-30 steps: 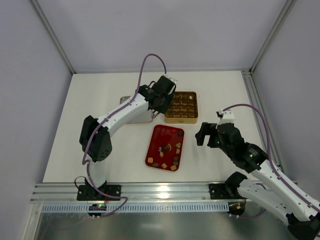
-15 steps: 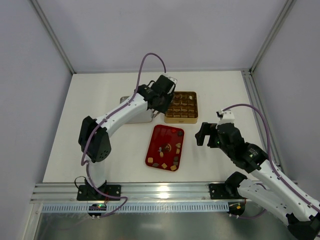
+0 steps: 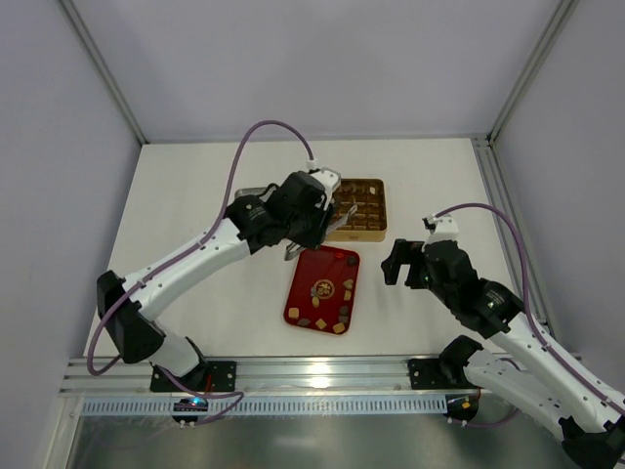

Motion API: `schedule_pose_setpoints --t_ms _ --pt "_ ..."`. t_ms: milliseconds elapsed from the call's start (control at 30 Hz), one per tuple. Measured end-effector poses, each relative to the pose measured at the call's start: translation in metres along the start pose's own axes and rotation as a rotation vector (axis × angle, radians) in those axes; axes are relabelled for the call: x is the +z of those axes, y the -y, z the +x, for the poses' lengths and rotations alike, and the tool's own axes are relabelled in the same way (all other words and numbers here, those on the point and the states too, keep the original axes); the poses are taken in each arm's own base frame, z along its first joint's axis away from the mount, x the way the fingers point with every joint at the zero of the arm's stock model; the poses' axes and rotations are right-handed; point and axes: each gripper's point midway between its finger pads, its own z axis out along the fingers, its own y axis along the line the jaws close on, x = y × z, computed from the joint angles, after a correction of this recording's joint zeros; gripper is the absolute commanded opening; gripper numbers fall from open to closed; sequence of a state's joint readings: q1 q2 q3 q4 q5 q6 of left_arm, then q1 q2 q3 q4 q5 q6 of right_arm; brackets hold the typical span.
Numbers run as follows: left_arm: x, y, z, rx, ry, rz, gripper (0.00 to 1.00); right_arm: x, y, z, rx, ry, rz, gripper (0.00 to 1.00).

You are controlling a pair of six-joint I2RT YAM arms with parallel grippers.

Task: Pack the chocolate

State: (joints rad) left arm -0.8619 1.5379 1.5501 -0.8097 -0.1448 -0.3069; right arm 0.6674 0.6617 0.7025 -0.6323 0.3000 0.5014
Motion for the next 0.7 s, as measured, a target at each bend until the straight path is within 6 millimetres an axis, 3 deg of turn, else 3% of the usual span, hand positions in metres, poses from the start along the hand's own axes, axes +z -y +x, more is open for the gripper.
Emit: schedule_pose_setpoints --t_ms 167,333,533,700 --pt "-0.007 0.019 0.036 0.026 -0.066 0.026 0.43 0.000 0.000 0.000 0.000 -0.001 0.000 1.00" --pt "-0.007 0.022 0.063 0.036 -0.123 0.017 0.42 0.002 0.000 0.002 -0.002 -0.010 0.004 1.00" --pt "-0.002 0.023 0.084 0.045 -0.169 0.007 0.41 0.003 -0.001 0.004 -0.004 -0.020 0.003 1.00" --pt "0.005 0.024 0.089 0.054 -0.185 -0.002 0.41 0.004 -0.001 0.004 -0.005 -0.023 0.005 1.00"
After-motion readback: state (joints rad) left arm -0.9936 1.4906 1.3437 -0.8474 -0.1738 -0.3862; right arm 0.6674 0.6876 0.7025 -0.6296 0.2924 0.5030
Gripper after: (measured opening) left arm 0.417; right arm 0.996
